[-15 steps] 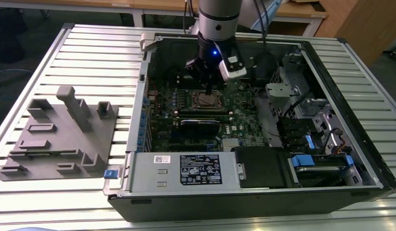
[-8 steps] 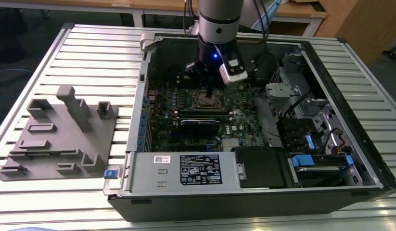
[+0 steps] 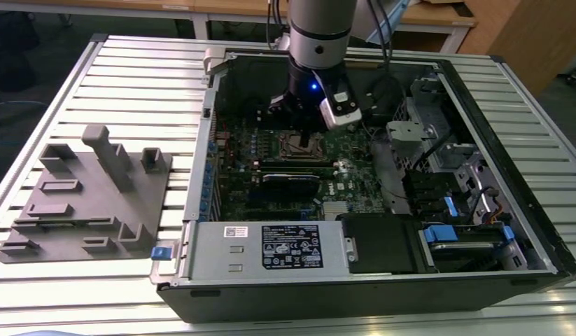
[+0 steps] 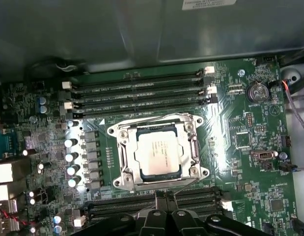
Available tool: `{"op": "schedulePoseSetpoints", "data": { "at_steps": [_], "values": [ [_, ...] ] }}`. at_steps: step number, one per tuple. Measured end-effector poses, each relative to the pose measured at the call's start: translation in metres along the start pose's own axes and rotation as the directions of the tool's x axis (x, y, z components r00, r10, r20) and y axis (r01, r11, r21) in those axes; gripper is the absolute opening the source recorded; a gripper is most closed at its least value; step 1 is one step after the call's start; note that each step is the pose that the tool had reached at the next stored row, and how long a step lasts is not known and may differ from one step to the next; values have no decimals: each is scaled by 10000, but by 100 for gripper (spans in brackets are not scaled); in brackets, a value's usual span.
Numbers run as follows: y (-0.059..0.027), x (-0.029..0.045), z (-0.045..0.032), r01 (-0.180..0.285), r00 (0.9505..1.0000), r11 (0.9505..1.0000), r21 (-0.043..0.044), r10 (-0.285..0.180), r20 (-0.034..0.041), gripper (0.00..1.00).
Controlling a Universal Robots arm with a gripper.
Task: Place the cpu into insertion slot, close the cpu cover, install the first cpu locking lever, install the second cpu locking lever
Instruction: 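Install the second cpu locking lever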
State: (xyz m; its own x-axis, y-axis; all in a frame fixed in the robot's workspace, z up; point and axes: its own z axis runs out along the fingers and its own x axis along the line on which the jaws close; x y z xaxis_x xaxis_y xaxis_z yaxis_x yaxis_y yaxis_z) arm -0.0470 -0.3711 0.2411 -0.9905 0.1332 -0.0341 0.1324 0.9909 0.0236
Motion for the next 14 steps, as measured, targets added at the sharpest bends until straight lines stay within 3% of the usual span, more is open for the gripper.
{"op": "schedulePoseSetpoints", "data": {
  "at_steps": [14],
  "values": [
    [-46,88,74,3,10000,10000,31,-3,4,11]
  ]
}}
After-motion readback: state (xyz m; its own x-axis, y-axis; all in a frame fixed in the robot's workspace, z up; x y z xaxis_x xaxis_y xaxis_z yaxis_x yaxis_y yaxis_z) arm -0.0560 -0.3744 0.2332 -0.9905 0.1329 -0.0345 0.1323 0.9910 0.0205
